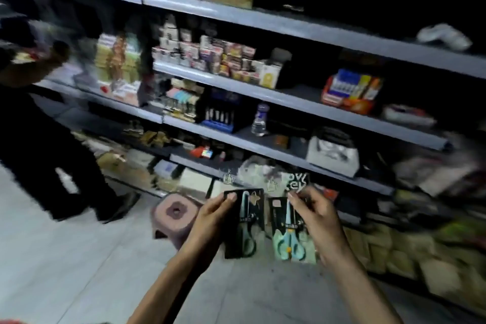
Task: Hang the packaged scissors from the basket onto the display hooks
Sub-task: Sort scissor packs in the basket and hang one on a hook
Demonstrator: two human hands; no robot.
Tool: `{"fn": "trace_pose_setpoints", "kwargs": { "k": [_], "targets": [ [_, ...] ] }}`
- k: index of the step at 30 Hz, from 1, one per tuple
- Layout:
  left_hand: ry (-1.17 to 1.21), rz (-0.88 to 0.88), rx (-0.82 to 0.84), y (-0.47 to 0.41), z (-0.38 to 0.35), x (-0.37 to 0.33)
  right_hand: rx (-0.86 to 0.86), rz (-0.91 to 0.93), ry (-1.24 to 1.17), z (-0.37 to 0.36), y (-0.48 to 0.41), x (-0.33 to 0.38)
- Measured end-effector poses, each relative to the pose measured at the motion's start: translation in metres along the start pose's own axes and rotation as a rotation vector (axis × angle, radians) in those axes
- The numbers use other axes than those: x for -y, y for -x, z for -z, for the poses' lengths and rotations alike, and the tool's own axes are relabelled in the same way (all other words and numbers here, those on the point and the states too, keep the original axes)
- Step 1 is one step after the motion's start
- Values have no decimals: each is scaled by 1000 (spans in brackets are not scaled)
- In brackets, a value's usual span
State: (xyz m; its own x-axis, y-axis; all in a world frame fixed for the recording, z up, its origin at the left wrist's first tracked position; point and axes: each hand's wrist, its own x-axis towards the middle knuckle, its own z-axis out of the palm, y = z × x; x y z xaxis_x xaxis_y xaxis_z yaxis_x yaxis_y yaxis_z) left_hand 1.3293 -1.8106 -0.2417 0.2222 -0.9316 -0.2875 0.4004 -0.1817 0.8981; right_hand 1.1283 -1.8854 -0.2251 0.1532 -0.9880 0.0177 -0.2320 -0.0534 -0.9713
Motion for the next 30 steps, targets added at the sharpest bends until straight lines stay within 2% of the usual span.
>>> {"fn": "trace_pose_setpoints", "kwargs": {
  "k": [4, 9, 17, 21, 25, 30],
  "targets": [
    [-68, -26, 106, -14, -65, 7, -211, -45, -39, 83, 15, -3],
    [-117, -152, 242, -23, -151, 18, -455, -72, -123, 172, 34, 1],
    [-192, -244, 375, -11, -307, 46, -719, -35, 82, 307, 51, -44],
    [-188, -265, 446, 0, -388, 62, -712, 60, 35, 381, 54, -43],
    [-170, -288, 498, 10, -459, 77, -598, 143, -29, 443, 56, -25],
    [-128, -219, 562, 15, -533, 87, -492, 112, -43, 505, 41, -16]
  ]
}}
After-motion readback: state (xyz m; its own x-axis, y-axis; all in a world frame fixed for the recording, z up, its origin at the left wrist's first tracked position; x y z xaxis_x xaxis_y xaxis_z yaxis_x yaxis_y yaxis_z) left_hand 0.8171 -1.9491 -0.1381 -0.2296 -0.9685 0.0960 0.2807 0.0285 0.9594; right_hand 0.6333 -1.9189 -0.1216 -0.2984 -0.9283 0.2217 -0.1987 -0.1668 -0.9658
